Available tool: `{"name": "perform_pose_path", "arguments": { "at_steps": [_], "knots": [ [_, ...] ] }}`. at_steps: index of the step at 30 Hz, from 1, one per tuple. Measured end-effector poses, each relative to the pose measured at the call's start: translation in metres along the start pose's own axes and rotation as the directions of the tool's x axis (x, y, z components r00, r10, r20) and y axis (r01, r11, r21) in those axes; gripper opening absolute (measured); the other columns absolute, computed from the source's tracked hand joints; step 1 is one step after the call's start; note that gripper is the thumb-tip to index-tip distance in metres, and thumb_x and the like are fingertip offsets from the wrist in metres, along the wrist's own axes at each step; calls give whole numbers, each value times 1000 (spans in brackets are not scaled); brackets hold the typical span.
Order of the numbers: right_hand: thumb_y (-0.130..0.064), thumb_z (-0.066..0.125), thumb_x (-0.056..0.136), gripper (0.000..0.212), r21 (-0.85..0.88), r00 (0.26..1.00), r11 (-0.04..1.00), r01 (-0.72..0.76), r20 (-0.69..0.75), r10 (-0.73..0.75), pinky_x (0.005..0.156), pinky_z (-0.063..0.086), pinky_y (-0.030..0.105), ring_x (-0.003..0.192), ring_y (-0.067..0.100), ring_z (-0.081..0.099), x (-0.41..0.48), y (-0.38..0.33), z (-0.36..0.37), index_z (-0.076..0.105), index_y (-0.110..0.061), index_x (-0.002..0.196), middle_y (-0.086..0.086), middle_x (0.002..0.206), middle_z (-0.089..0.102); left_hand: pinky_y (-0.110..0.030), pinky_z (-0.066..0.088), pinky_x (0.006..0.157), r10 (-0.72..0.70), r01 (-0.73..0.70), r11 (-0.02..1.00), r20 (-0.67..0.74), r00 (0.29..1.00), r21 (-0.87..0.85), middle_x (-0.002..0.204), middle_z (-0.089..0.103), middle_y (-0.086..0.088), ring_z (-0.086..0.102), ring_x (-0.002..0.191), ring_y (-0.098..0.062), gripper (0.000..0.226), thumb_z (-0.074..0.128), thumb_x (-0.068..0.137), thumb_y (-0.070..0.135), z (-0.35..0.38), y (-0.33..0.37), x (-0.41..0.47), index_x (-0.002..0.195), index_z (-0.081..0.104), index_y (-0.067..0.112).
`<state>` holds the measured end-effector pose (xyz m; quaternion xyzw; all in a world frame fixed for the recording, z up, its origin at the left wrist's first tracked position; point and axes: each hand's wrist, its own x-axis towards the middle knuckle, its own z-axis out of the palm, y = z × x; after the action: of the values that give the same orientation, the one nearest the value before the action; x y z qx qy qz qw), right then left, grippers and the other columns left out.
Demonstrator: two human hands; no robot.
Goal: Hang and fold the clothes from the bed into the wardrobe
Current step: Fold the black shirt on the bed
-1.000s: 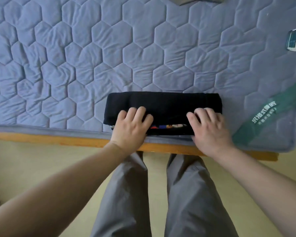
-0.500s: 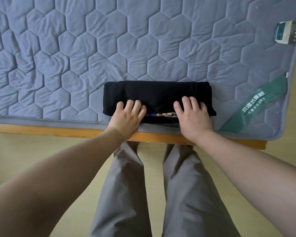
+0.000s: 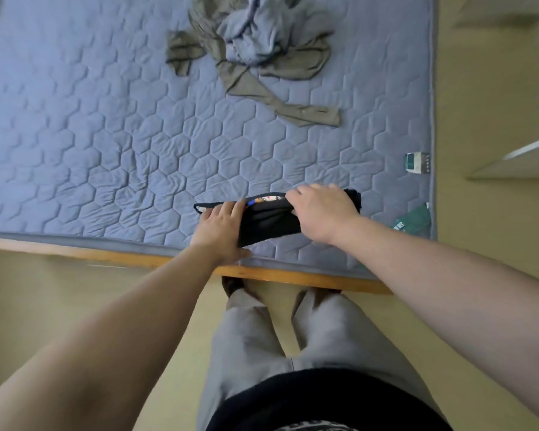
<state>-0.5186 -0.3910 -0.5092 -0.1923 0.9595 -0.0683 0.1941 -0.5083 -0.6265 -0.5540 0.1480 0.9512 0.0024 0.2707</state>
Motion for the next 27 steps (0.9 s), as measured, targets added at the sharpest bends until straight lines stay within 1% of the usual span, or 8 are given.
{"name": "perform_pose_path", "arguments": {
  "at_steps": [3, 6, 8, 10, 14, 18, 22, 27],
  "knots": [
    [-31, 46, 103, 23, 79, 999, 996, -30, 40, 27, 81, 42, 42, 116, 30, 58, -40, -1, -51, 51, -23, 124, 2, 123, 61, -47, 18, 122, 4, 9, 997, -166, 986, 79, 138, 40, -5, 40, 132, -28, 125, 77, 62, 72, -31, 23, -42, 158, 15, 21],
    [-40, 42, 103, 21, 87, 997, 994, -73, 43, 69, 81, 48, 42, 114, 30, 60, -88, 11, -88, 50, -27, 118, 1, 125, 62, -46, 20, 122, 113, -93, 992, -270, 956, 85, 131, 46, -6, 44, 127, -29, 113, 79, 65, 65, -68, 49, -63, 154, 26, 20],
    [-41, 42, 103, 15, 86, 991, 987, -134, 36, 132, 77, 44, 40, 114, 29, 60, -122, 24, -105, 47, -30, 111, 0, 127, 62, -41, 31, 115, 229, -221, 974, -264, 937, 60, 129, 50, -4, 48, 123, -28, 100, 81, 68, 59, -96, 67, -69, 148, 36, 20],
    [-42, 43, 103, 19, 146, 979, 968, -203, 48, 198, 85, 47, 40, 118, 27, 59, -155, 36, -115, 48, -32, 119, -2, 133, 60, -37, 41, 102, 337, -340, 940, -230, 913, 29, 122, 51, 1, 53, 114, -23, 86, 79, 69, 64, -122, 83, -72, 139, 47, 25],
    [-46, 44, 100, 20, 261, 928, 894, -365, 20, 373, 96, 49, 46, 119, 24, 58, -225, 43, -129, 43, -40, 120, -6, 130, 58, -34, 46, 93, 538, -519, 843, -209, 817, 141, 114, 51, 6, 55, 105, -17, 69, 74, 69, 70, -170, 122, -76, 120, 55, 28],
    [-50, 52, 95, 46, 278, 869, 841, -463, -42, 492, 95, 50, 40, 120, 19, 57, -282, 33, -146, 43, -38, 138, -11, 138, 54, -35, 44, 85, 636, -557, 762, -219, 740, 329, 99, 62, 7, 62, 92, -20, 51, 72, 75, 62, -212, 170, -89, 104, 50, 26],
    [-80, 58, 70, 93, 227, 820, 817, -530, -107, 562, 89, 51, 37, 118, 17, 60, -322, 25, -157, 26, -42, 148, -13, 139, 52, -36, 39, 78, 730, -557, 661, -258, 633, 502, 90, 64, 8, 63, 85, -20, 43, 69, 80, 55, -242, 224, -113, 100, 45, 26],
    [-79, 72, 58, 113, 120, 756, 787, -605, -223, 615, 81, 51, 37, 112, 21, 62, -356, 51, -162, 20, -40, 150, -11, 136, 52, -37, 40, 79, 769, -562, 617, -270, 579, 551, 91, 65, 6, 63, 84, -22, 44, 71, 81, 52, -259, 288, -126, 100, 42, 24]
  ]
}}
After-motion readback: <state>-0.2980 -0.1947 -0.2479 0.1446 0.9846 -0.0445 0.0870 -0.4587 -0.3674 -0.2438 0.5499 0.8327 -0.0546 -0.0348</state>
